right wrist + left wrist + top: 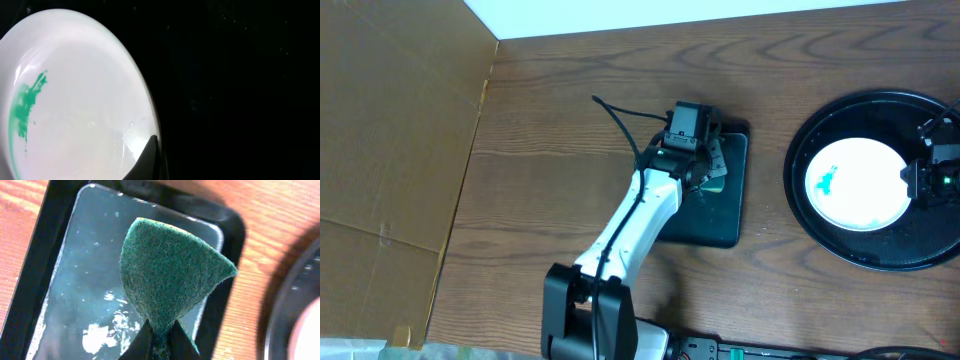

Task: Clean dirty plates on tray and stack at the side
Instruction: 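Dip and rub the sponge in the water tray with the left gripper, then carry the wet sponge to the plate held by the right gripper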

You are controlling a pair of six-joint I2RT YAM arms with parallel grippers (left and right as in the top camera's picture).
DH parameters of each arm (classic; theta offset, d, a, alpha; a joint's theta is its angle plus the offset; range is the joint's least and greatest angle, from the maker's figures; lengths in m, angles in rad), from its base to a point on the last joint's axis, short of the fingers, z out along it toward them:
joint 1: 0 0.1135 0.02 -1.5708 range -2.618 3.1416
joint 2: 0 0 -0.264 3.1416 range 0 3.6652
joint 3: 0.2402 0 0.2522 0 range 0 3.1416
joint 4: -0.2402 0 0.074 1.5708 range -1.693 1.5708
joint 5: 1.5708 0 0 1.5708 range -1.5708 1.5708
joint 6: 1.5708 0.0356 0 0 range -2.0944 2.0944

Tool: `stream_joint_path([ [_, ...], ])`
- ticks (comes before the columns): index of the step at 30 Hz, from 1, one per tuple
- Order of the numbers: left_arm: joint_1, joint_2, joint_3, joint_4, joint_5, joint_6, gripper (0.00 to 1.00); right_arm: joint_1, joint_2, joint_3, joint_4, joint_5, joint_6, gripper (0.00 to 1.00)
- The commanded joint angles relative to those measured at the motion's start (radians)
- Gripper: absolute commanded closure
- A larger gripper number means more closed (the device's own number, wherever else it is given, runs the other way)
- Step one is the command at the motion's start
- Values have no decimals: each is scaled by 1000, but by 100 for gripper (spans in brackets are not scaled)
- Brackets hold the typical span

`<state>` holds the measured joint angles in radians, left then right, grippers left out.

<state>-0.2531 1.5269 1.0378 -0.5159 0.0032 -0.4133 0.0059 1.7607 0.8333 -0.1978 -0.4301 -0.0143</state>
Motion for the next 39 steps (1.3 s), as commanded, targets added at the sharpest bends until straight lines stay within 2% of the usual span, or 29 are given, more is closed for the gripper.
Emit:
stream_joint_path([
  [1, -19, -37, 0, 2, 6, 15, 93, 14, 16, 1, 3, -5, -1, 99],
  [13, -45, -38, 0, 9, -23, 21, 94, 14, 16, 1, 3, 26, 36, 99],
  [18, -45, -14, -8, 2, -154, 20, 93, 14, 16, 1, 7, 26, 36, 99],
  [24, -45, 35, -11, 5, -154, 20, 93, 14, 16, 1, 6, 26, 36, 99],
  [34, -45, -209, 60, -5, -150, 21, 93, 14, 16, 1, 7, 26, 36, 99],
  [39, -45, -172, -7, -10, -150, 14, 93, 14, 16, 1, 8, 26, 36, 99],
])
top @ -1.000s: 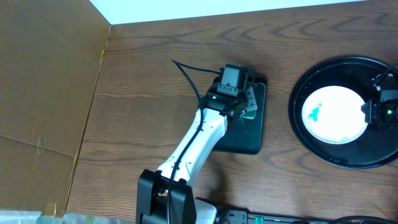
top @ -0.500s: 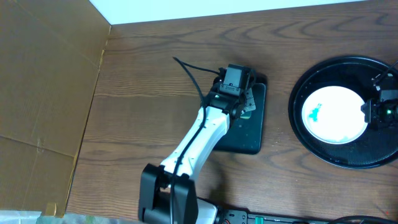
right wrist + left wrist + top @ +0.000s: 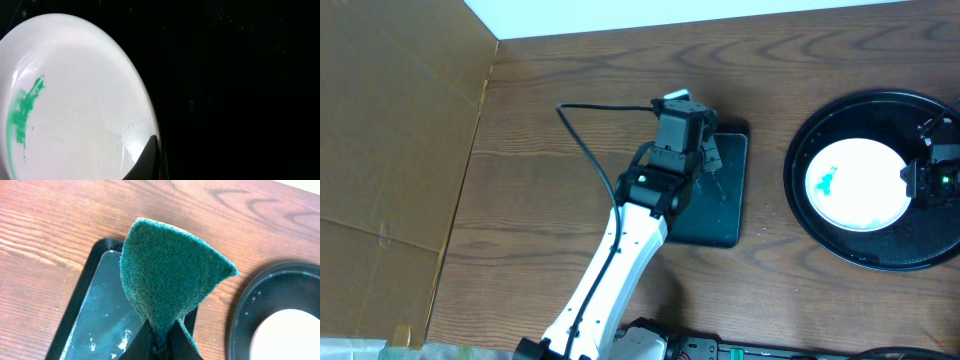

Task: Clean dirty plates on tray and stack at the side
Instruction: 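Carry the wet sponge to the plate held by the right gripper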

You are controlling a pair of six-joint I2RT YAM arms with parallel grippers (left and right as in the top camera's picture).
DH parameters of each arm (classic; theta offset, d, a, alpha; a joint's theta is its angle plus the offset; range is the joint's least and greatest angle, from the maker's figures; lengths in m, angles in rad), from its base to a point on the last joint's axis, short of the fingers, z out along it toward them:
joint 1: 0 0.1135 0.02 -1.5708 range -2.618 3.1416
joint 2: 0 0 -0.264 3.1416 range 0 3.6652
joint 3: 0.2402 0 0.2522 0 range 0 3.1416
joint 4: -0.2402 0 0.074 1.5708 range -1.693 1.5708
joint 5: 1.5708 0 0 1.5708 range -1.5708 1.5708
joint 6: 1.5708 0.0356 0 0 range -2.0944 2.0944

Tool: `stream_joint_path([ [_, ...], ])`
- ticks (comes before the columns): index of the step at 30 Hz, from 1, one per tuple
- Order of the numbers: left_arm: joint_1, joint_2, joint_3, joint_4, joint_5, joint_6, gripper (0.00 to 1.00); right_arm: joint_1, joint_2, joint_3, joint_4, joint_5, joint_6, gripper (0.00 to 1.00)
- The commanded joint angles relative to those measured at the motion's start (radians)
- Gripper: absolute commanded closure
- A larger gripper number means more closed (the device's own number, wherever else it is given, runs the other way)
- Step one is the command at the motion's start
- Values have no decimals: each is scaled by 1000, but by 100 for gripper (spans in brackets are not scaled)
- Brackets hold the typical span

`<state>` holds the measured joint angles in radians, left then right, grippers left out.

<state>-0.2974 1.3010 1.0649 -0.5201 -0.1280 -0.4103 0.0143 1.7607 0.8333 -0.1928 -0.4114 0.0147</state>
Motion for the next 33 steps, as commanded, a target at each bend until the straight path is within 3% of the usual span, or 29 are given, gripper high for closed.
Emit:
stream_joint_path([
  [1, -1, 78, -51, 0, -19, 6, 93, 6, 16, 1, 4, 7, 7, 99],
  [7, -1, 211, -61, 19, 13, 6, 93, 6, 16, 1, -3, 7, 7, 99],
  [13, -11, 72, 29, 38, 217, -13, 93, 6, 16, 1, 1, 7, 10, 99],
  [20, -121, -3, 27, 59, 225, -156, 93, 14, 16, 1, 10, 7, 26, 99],
  [26, -244, 110, 26, 108, 225, -282, 93, 14, 16, 1, 10, 7, 26, 99],
  [33, -397, 343, 26, 292, 225, -407, 93, 14, 16, 1, 10, 7, 30, 99],
])
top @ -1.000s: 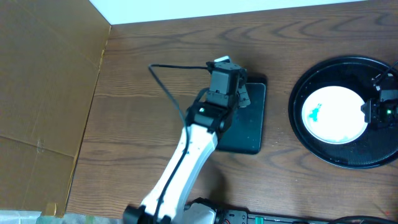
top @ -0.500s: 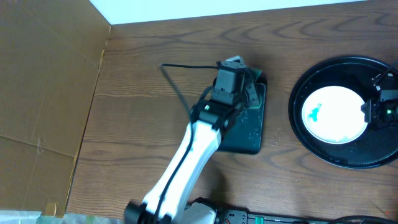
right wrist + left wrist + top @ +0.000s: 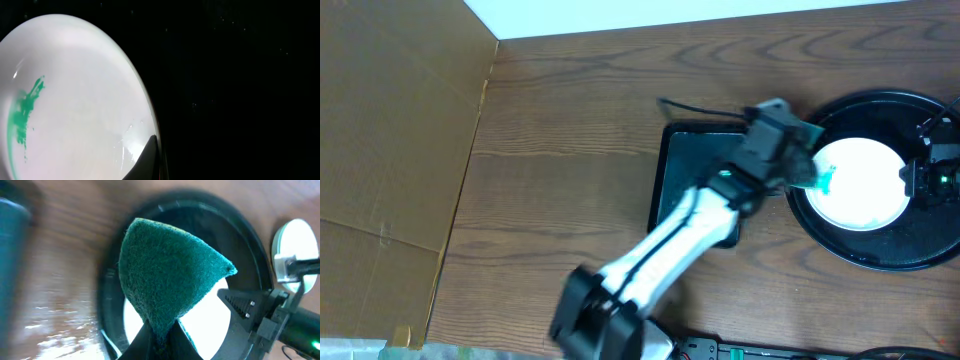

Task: Clean dirty plates on tray and stack at the side
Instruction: 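Carry the wet sponge to the plate held by the right gripper, then scrub the green stain on the plate with the left-held sponge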

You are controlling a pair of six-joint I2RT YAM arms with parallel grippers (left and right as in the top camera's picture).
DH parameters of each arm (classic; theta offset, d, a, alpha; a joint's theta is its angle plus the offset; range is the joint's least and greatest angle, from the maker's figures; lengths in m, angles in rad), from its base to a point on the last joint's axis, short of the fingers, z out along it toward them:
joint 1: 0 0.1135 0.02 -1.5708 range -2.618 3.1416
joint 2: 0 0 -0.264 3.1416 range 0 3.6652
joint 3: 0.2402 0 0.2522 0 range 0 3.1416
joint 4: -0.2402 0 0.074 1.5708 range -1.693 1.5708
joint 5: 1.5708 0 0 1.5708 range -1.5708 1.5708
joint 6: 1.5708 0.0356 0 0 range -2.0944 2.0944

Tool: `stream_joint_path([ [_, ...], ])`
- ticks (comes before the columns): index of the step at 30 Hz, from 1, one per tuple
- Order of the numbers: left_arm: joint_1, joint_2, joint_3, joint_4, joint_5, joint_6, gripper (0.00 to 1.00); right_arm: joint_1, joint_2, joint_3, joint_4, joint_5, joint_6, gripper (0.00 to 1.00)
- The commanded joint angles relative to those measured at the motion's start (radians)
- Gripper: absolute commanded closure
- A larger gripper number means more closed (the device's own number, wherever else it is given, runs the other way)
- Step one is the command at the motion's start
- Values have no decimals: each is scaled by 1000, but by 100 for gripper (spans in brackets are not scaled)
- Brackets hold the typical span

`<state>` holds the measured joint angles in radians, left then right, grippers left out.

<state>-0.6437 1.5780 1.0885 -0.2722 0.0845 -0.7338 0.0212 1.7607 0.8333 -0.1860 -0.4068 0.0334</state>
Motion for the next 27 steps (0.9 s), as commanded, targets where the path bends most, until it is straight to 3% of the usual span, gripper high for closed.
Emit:
stream_joint_path([
  [1, -71, 96, 2, 79, 13, -92, 93, 7, 16, 1, 3, 2, 11, 99],
  [9, -182, 253, 2, 301, -16, -129, 93, 7, 16, 1, 3, 3, 12, 99],
  [16, -199, 319, 2, 286, -185, -129, 93, 7, 16, 1, 3, 3, 13, 99],
  [23, -199, 332, 2, 171, -506, 20, 93, 6, 16, 1, 3, 3, 14, 99],
  [27, -199, 320, 2, 169, -555, 163, 93, 7, 16, 1, 6, 2, 14, 99],
])
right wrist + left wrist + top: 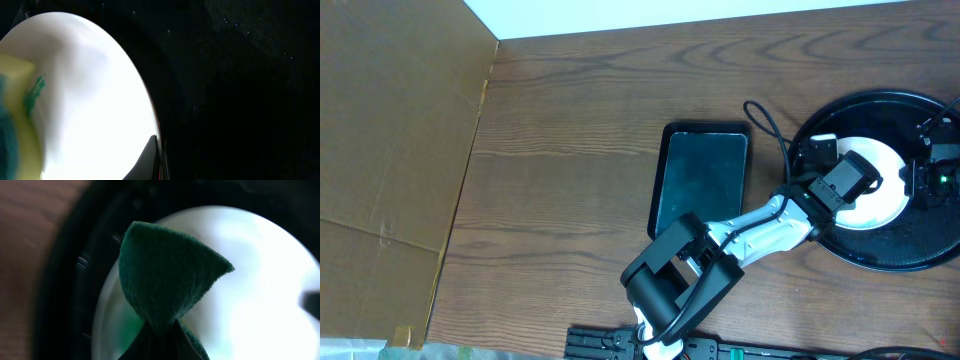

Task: Clean dirty plates on tray and stack at the side
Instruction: 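Scrub the green stain on the plate with the left-held sponge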

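Observation:
A white plate (882,200) lies in the round black tray (860,252) at the right. Near its left side is a green smear (34,94). My left gripper (160,342) is shut on a folded green scouring pad (167,280), which hangs low over the plate's left part (260,280), right by the smear. Whether the pad touches the plate cannot be told. My right gripper (923,178) sits at the plate's right rim, with one finger (150,152) lying on the rim, shut on the plate (95,90).
A rectangular black tray (700,180) holding water lies at the table's middle. A brown cardboard sheet (390,130) covers the left. My left arm (750,232) stretches from the front edge across to the round tray.
My left gripper with the pad has moved from the round tray's left edge to low over the plate, beside the green smear. The right gripper and plate are unchanged.
My left gripper held the green pad over the water tray, then above that tray's far end, then at the round tray's left edge, and now low over the plate. All the while my right gripper stayed on the plate's right rim.

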You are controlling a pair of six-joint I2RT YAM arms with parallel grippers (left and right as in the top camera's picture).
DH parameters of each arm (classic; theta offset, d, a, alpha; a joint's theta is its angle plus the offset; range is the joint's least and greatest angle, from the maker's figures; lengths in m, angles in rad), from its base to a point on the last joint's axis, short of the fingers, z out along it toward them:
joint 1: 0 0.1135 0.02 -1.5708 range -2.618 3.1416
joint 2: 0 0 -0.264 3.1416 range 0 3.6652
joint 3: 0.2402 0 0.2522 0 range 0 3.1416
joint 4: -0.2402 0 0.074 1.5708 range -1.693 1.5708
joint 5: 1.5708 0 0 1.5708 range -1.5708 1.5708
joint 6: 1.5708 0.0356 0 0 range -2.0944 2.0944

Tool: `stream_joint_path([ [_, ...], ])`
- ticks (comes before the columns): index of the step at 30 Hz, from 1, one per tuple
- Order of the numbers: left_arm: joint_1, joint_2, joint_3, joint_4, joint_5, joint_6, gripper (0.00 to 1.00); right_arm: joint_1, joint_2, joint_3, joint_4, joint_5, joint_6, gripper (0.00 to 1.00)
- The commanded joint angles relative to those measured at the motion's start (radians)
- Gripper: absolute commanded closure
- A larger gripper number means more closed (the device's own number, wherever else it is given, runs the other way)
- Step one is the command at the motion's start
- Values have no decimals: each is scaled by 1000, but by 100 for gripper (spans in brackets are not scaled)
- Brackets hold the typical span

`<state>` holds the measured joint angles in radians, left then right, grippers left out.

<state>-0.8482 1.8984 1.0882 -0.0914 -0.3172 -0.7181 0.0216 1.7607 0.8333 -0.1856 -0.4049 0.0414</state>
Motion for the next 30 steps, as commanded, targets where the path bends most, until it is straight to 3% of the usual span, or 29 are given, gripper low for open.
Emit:
stream_joint_path([
  [1, 5, -9, 3, -10, -167, 167, 93, 6, 16, 1, 6, 0, 6, 99],
  [7, 5, -109, 5, 21, -154, 147, 93, 6, 16, 1, 10, 0, 7, 99],
  [13, 5, -107, 5, 89, 42, -110, 93, 6, 16, 1, 13, 0, 14, 99],
  [17, 5, -58, 5, 115, 74, -235, 93, 6, 16, 1, 11, 0, 14, 99],
  [30, 5, 119, 5, 346, 74, -238, 93, 6, 16, 1, 10, 0, 14, 99],
])
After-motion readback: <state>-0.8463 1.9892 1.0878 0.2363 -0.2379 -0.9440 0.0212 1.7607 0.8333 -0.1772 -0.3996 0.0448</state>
